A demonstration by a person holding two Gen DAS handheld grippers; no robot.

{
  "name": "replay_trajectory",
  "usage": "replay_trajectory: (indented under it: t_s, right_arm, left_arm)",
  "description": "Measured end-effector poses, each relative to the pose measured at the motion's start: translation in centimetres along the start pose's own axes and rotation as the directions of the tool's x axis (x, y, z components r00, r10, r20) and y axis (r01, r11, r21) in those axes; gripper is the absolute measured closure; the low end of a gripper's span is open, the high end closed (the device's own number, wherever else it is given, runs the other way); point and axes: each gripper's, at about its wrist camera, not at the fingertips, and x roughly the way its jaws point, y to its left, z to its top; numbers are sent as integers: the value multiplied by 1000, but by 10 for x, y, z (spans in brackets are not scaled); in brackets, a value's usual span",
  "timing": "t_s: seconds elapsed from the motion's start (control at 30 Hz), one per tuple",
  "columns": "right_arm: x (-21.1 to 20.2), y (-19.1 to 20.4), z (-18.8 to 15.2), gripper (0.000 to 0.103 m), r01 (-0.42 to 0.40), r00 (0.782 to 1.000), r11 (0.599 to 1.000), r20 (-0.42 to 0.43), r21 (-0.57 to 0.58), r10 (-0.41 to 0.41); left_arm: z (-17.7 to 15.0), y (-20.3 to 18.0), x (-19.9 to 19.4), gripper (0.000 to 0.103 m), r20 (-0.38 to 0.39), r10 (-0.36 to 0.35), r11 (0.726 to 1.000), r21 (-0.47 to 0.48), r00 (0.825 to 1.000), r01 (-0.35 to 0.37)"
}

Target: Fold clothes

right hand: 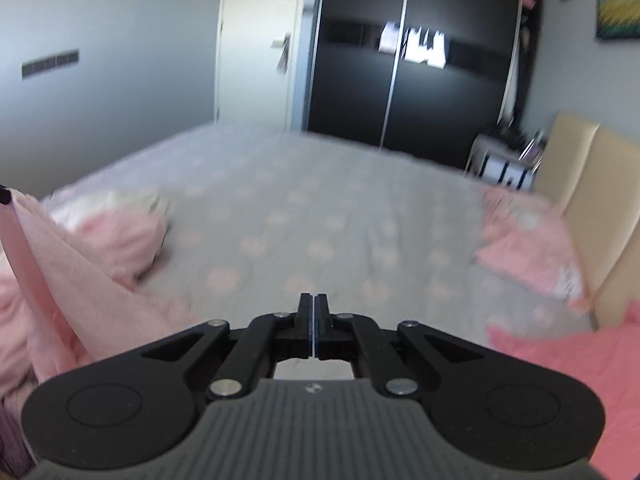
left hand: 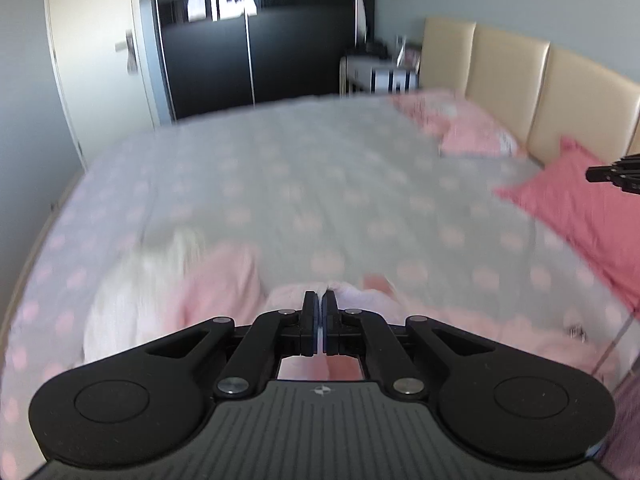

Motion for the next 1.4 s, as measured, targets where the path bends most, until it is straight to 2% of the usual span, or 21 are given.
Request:
replay_trajectory:
  t_s: [0.1, 0.2, 0.33, 0.4, 0.43, 0.47, 0.5, 0.53, 0.57, 0.6, 0.7, 0.8, 0.97, 1.03, 1.1, 1.17, 1.2, 1.23, 1.4]
  right_arm:
    - [44, 14, -46, 101, -67, 991, 997, -111, 32, 71]
    - [81, 29, -79, 98, -121, 973, 991, -190, 56, 129]
    - [120, 56, -94, 97, -191, 949, 981, -249, 44, 196]
    - [137, 74, -91, 97, -227, 937, 974, -268, 14, 223]
    - [143, 82, -90, 93, -244, 933, 970, -275, -7, 233]
    - [149, 89, -90, 89, -261, 928, 965, -282, -28, 243]
    - [154, 96, -89, 79, -273, 925, 961, -287, -49, 248]
    - [159, 103, -88, 73, -287, 922, 955, -291, -68, 256]
    - [165, 112, -86, 73, -302, 918, 949, -296, -90, 264]
    - [169, 119, -85, 73, -312, 916, 944, -300, -109, 268]
    - [182, 135, -83, 73, -333, 912, 931, -300, -149, 278]
    - [197, 146, -80, 66, -365, 902, 918, -304, -157, 307]
    - [223, 161, -75, 56, -392, 894, 905, -302, -165, 332]
    - [234, 166, -73, 54, -386, 898, 906, -295, -174, 326]
    - [249, 169, -73, 56, -377, 897, 911, -312, -167, 314]
    - [261, 169, -77, 67, -393, 879, 910, -344, -133, 330]
    - [264, 169, -79, 94, -394, 873, 911, -359, -121, 330]
    - [266, 168, -81, 102, -394, 867, 913, -374, -109, 330]
    - [235, 158, -72, 102, -387, 883, 914, -333, -123, 330]
  left_arm:
    - [-53, 20, 15, 103, -108, 1, 1000, -15, 994, -3]
    - [-97, 41, 28, 103, -219, 17, 999, -32, 976, -25]
    - [-148, 60, 40, 103, -332, 46, 998, -16, 942, -54]
    - [-162, 62, 44, 102, -351, 52, 998, 1, 935, -55]
    - [-165, 61, 45, 102, -352, 52, 999, 13, 935, -51]
    - [-167, 60, 45, 97, -349, 49, 999, 27, 936, -42]
    - [-166, 57, 45, 88, -346, 45, 999, 42, 937, -33]
    - [-164, 54, 44, 81, -335, 41, 998, 59, 941, -23]
    - [-162, 50, 42, 68, -316, 38, 997, 79, 948, -14]
    - [-159, 47, 39, 60, -295, 34, 995, 95, 955, -7]
    - [-142, 41, 35, 59, -193, 17, 995, 102, 981, 3]
    - [-125, 39, 47, 59, -112, 25, 997, 77, 993, -16]
    - [-118, 36, 99, 61, -125, 14, 1000, -12, 992, -16]
    - [-122, 42, 114, 75, -155, -14, 997, -78, 988, 2]
    - [-123, 48, 121, 87, -170, -32, 993, -121, 985, 12]
    - [-122, 52, 120, 95, -159, -47, 990, -141, 986, 24]
    - [-121, 54, 118, 97, -147, -56, 987, -159, 988, 32]
    - [-120, 57, 116, 98, -136, -68, 983, -181, 988, 42]
    - [-117, 63, 96, 100, -48, -94, 963, -257, 994, 79]
